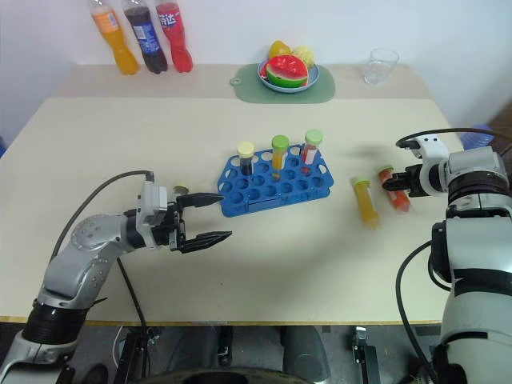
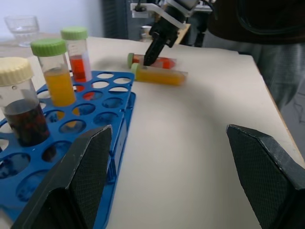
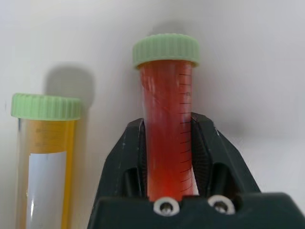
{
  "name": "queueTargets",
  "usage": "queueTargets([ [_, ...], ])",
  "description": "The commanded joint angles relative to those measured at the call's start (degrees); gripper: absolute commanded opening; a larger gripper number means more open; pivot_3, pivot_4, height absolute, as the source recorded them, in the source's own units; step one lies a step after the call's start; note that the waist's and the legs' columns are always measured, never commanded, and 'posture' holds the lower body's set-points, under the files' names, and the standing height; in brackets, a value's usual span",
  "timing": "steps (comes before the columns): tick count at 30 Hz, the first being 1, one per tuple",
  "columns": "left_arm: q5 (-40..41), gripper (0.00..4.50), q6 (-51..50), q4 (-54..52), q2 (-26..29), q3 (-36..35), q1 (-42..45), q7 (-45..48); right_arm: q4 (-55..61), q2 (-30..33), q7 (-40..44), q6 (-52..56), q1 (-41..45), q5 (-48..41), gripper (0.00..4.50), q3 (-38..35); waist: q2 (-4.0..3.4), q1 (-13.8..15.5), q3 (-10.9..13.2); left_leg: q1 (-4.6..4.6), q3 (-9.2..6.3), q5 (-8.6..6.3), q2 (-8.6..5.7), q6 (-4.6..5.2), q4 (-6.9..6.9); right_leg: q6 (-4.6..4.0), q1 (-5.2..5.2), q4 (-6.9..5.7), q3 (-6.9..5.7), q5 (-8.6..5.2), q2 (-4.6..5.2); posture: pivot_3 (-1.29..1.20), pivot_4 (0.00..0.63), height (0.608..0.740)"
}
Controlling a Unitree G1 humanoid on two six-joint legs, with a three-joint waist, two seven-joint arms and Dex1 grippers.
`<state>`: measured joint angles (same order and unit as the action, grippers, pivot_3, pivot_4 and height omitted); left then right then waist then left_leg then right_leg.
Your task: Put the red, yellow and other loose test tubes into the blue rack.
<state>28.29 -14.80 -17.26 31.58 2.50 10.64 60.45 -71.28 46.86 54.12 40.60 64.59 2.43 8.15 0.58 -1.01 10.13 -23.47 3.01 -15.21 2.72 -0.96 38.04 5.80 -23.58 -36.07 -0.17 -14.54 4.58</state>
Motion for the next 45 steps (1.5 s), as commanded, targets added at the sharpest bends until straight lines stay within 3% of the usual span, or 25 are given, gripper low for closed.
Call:
queueTargets([
  [1, 1.2, 3.97, 0.1, -1.4, 0.2, -1.0, 0.4, -0.3, 0.1, 0.6, 1.9, -5.0, -0.8, 0.6, 0.76, -1.1, 0.0, 0.0, 0.0, 0.0, 0.0, 0.0, 0.0, 0.0, 0.01, 0.0, 0.0, 0.0, 0.0, 0.0, 0.0, 0.0, 0.15, 0.74],
  [7, 0.9, 3.97, 1.0, 1.2, -0.5, -0.6, 2.6, 0.2, 6.2, 4.1, 0.0, -14.4, -3.1, -5.9, 0.76, -11.3, -0.13, 0.0, 0.1, 0.0, 0.02, 0.0, -0.01, -0.01, 0.01, 0.09, -0.01, 0.0, 0.02, 0.05, 0.0, 0.0, 0.15, 0.74],
  [11, 0.5, 3.97, 2.3, 4.4, -1.5, 0.1, 4.8, 1.4, 35.5, 4.3, -3.5, -26.5, -21.9, -13.4, 0.76, -24.4, -0.18, 0.7, 0.1, -0.01, -0.05, 0.0, 0.0, 0.0, -0.08, 0.22, -0.01, -0.04, -0.01, 0.07, -0.04, 0.0, 0.15, 0.74],
  [15, 0.2, 3.97, 3.2, 7.5, -2.2, 0.8, 6.8, 3.0, 61.0, -3.4, -13.9, -21.8, -34.2, -19.2, 0.76, -32.3, -0.21, 0.2, 0.1, -0.01, -0.06, 0.01, 0.0, -0.01, -0.11, 0.31, -0.03, -0.09, -0.02, 0.04, -0.03, 0.0, 0.15, 0.74],
  [17, 0.6, 3.97, 3.2, 8.8, -2.7, 1.0, 8.0, 4.0, 73.9, -11.8, -20.0, -25.3, -40.4, -21.2, 0.76, -33.3, -0.2, 0.0, 0.1, 0.05, -0.04, 0.01, 0.01, -0.02, -0.09, 0.31, -0.03, -0.11, 0.0, 0.05, -0.04, 0.0, 0.15, 0.74],
  [20, 0.7, 3.97, 3.2, 10.5, -3.1, 1.0, 9.3, 5.2, 84.6, -21.5, -24.5, -31.0, -47.0, -21.3, 0.76, -30.9, -0.22, 0.1, 0.1, 0.09, -0.1, 0.02, 0.07, -0.03, -0.1, 0.29, 0.01, -0.15, 0.0, 0.04, -0.13, 0.0, 0.15, 0.74],
  [27, 0.2, 3.97, 3.6, 13.8, -3.0, 0.7, 12.1, 7.2, 83.0, -33.5, -31.9, -39.4, -46.9, -16.6, 0.76, -21.8, -0.26, 0.2, 0.1, 0.06, -0.08, 0.02, 0.01, -0.03, 0.02, 0.23, 0.04, -0.09, 0.02, 0.02, -0.05, 0.0, 0.15, 0.74],
  [45, 0.6, 3.97, 3.0, 10.2, -0.9, -1.6, 8.3, 5.1, 67.9, -36.8, -30.4, -52.5, -50.7, -15.1, 0.76, -15.4, -0.26, 0.1, 0.1, 0.07, -0.1, 0.02, 0.03, -0.03, -0.03, 0.25, 0.04, -0.13, 0.01, 0.03, -0.07, 0.0, 0.15, 0.74],
])
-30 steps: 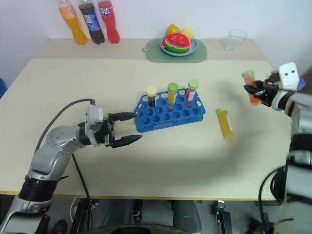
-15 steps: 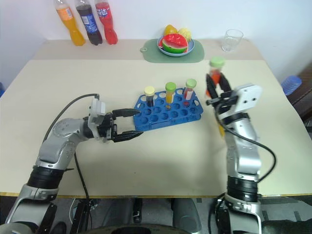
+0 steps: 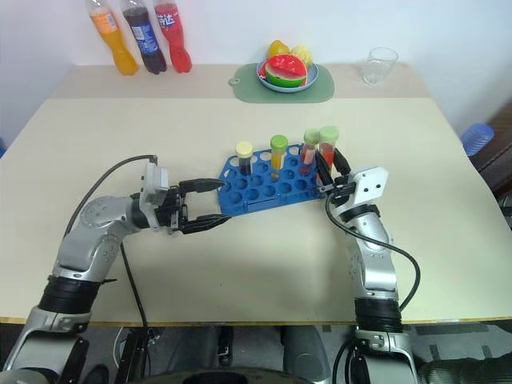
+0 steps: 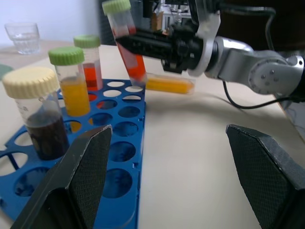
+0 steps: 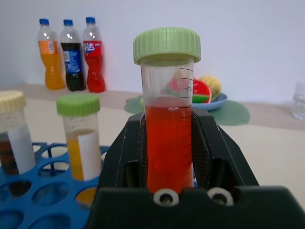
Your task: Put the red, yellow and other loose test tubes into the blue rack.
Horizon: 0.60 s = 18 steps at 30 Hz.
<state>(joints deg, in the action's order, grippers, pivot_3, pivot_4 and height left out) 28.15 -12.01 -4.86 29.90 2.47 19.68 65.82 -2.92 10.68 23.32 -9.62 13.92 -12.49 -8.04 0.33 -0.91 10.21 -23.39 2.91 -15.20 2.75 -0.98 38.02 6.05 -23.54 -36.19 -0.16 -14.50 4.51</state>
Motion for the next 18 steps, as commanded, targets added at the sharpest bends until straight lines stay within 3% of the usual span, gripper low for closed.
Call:
queueTargets([
  [1, 0.8, 3.97, 0.2, -2.4, 0.9, -1.6, -0.8, -0.3, -0.9, -0.7, 0.4, -2.7, -0.1, -0.1, 0.76, 1.0, 0.0, 0.0, 0.0, 0.0, 0.0, 0.0, 0.0, 0.0, 0.0, 0.0, 0.0, 0.0, 0.0, 0.0, 0.0, 0.0, 0.15, 0.74],
  [18, 1.0, 3.97, -0.4, -3.8, 0.9, -1.6, -2.3, -1.0, -10.5, -1.1, 2.8, -7.7, 2.0, -2.0, 0.76, 1.6, 0.02, -0.1, 0.0, 0.05, 0.0, 0.0, 0.01, 0.0, 0.0, -0.01, 0.05, -0.01, 0.0, 0.0, 0.0, 0.0, 0.15, 0.74],
])
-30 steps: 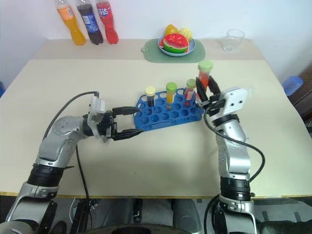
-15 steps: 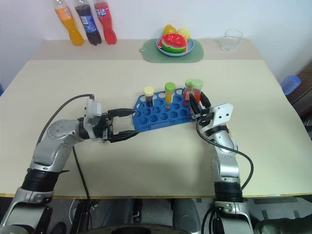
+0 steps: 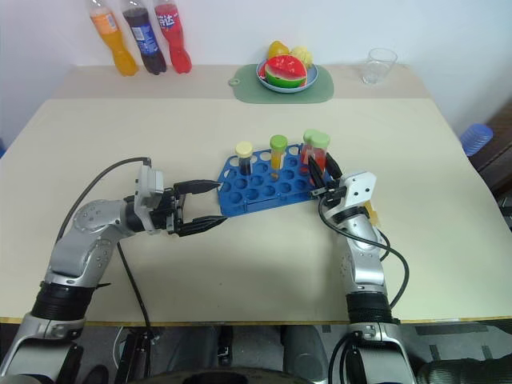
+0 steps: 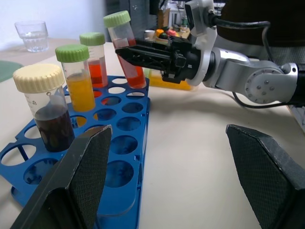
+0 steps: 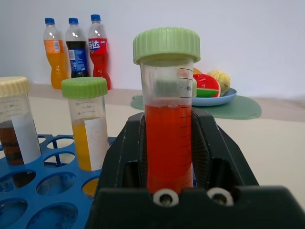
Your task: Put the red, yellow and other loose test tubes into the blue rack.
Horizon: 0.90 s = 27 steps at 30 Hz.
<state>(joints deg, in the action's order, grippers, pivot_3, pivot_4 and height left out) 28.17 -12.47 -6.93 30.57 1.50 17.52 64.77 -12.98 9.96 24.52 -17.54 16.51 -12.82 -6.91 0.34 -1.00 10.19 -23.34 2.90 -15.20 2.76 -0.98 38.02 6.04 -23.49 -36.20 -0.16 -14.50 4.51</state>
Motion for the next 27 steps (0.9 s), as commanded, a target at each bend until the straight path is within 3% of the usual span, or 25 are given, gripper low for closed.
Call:
queueTargets([
  [1, 0.9, 3.97, 0.1, -1.7, 0.2, -0.7, -0.1, 0.1, -0.1, -0.3, 1.2, -0.5, -0.9, -1.2, 1.26, 0.3, 0.0, 0.0, 0.0, 0.0, 0.0, 0.0, 0.0, 0.0, 0.0, 0.0, 0.0, 0.0, 0.0, 0.0, 0.0, 0.0, 0.15, 0.74],
  [6, 0.7, 3.97, 0.4, -1.1, -0.4, -0.1, 0.2, 0.1, 4.3, 2.7, -0.8, 0.5, -3.4, 2.7, 3.72, 0.1, -0.01, 0.1, 0.0, -0.01, 0.0, 0.0, 0.0, 0.0, 0.0, 0.0, 0.0, 0.0, 0.0, 0.0, 0.0, 0.0, 0.15, 0.74],
  [15, -0.1, 3.97, 1.5, 0.4, -2.5, 1.5, 0.8, 0.8, 37.7, 18.0, 2.7, 29.6, -15.4, -4.4, 3.72, -3.5, 0.01, 0.4, 0.0, -0.03, -0.01, 0.0, -0.03, 0.0, 0.01, -0.15, -0.01, 0.01, -0.01, -0.09, 0.06, 0.0, 0.15, 0.74],
  [19, -0.3, 3.97, 2.1, 1.4, -3.2, 2.2, 1.1, 1.2, 50.0, 28.7, 0.7, 58.9, -19.0, -14.7, 3.72, -11.5, 0.05, 0.5, 0.0, -0.04, -0.03, 0.0, -0.05, 0.0, 0.01, -0.19, 0.0, 0.04, -0.01, -0.11, 0.09, 0.0, 0.15, 0.74],
  [23, -0.6, 3.97, 2.5, 1.9, -3.8, 2.7, 1.3, 1.9, 46.8, 39.0, 1.3, 85.0, -10.2, -24.5, 3.72, -15.9, 0.05, 0.1, 0.0, -0.04, -0.03, -0.01, -0.02, 0.01, 0.07, -0.27, 0.02, 0.1, 0.0, -0.1, 0.09, 0.0, 0.15, 0.74],
  [27, -0.7, 3.97, 2.8, 2.4, -3.7, 2.9, 1.4, 2.6, 35.2, 43.6, 2.1, 98.1, 4.3, -25.9, 3.72, -11.0, 0.06, 0.2, 0.0, -0.03, -0.05, -0.01, -0.01, 0.01, 0.07, -0.33, -0.01, 0.12, 0.0, -0.08, 0.06, 0.0, 0.15, 0.74],
])
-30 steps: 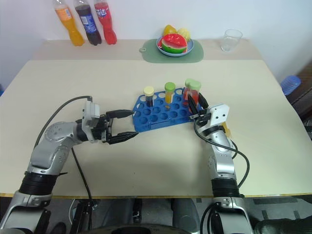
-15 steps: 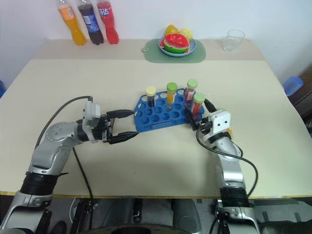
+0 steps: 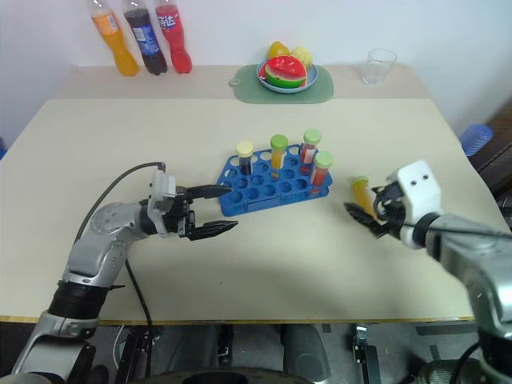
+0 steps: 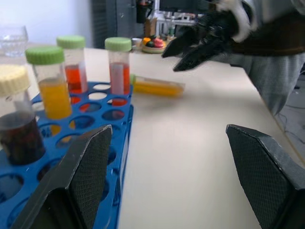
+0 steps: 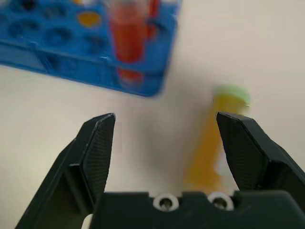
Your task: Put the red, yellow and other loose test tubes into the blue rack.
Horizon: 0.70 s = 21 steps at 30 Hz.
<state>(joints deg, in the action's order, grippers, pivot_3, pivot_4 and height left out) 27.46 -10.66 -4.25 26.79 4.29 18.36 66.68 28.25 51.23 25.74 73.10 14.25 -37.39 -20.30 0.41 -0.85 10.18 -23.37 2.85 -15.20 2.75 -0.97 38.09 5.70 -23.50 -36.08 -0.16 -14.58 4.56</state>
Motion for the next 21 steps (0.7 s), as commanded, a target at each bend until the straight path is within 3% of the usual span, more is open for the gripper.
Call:
queueTargets([
  [1, 0.0, 3.97, 1.0, -0.2, 0.1, 0.1, 0.6, 0.8, -8.7, 3.2, 1.5, 9.1, 9.5, -1.0, 3.72, 4.5, 0.0, 0.1, 0.0, -0.04, -0.01, 0.0, -0.01, 0.0, -0.01, 0.0, -0.02, 0.03, 0.0, 0.0, 0.0, 0.0, 0.15, 0.74],
  [4, 0.1, 3.97, 0.8, -1.1, 0.4, -0.1, 0.0, 0.5, -20.2, 4.1, 3.5, 11.2, 19.0, 1.6, 3.72, 12.5, 0.0, 0.1, 0.0, -0.13, 0.02, -0.02, -0.01, 0.04, -0.05, 0.0, -0.1, 0.07, 0.0, 0.0, 0.01, 0.0, 0.15, 0.74],
  [11, 0.6, 3.97, -0.9, -5.7, 1.5, -1.1, -3.8, -1.9, -40.9, 3.5, 9.3, 5.9, 30.9, 8.9, 3.72, 26.2, 0.0, 0.1, 0.0, -0.51, 0.08, -0.05, -0.04, 0.09, -0.01, 0.12, -0.44, 0.04, 0.02, 0.06, 0.04, 0.0, 0.15, 0.74],
  [19, 1.4, 3.97, -2.5, -10.2, 2.9, -2.5, -7.6, -4.8, -60.5, 0.0, 18.1, -3.9, 39.4, 18.7, 3.72, 37.1, 0.0, 0.0, 0.0, -0.85, 0.1, -0.04, -0.03, 0.1, 0.03, 0.26, -0.84, -0.06, 0.02, 0.14, -0.01, 0.0, 0.15, 0.74],
  [21, 1.6, 3.97, -2.8, -10.9, 3.0, -2.6, -8.1, -5.4, -62.9, -1.2, 20.0, -5.8, 40.0, 20.7, 2.83, 38.6, 0.06, 0.0, 0.0, -0.85, 0.11, -0.04, -0.03, 0.09, 0.06, 0.25, -0.84, -0.06, 0.02, 0.14, -0.01, 0.0, 0.15, 0.74],
])
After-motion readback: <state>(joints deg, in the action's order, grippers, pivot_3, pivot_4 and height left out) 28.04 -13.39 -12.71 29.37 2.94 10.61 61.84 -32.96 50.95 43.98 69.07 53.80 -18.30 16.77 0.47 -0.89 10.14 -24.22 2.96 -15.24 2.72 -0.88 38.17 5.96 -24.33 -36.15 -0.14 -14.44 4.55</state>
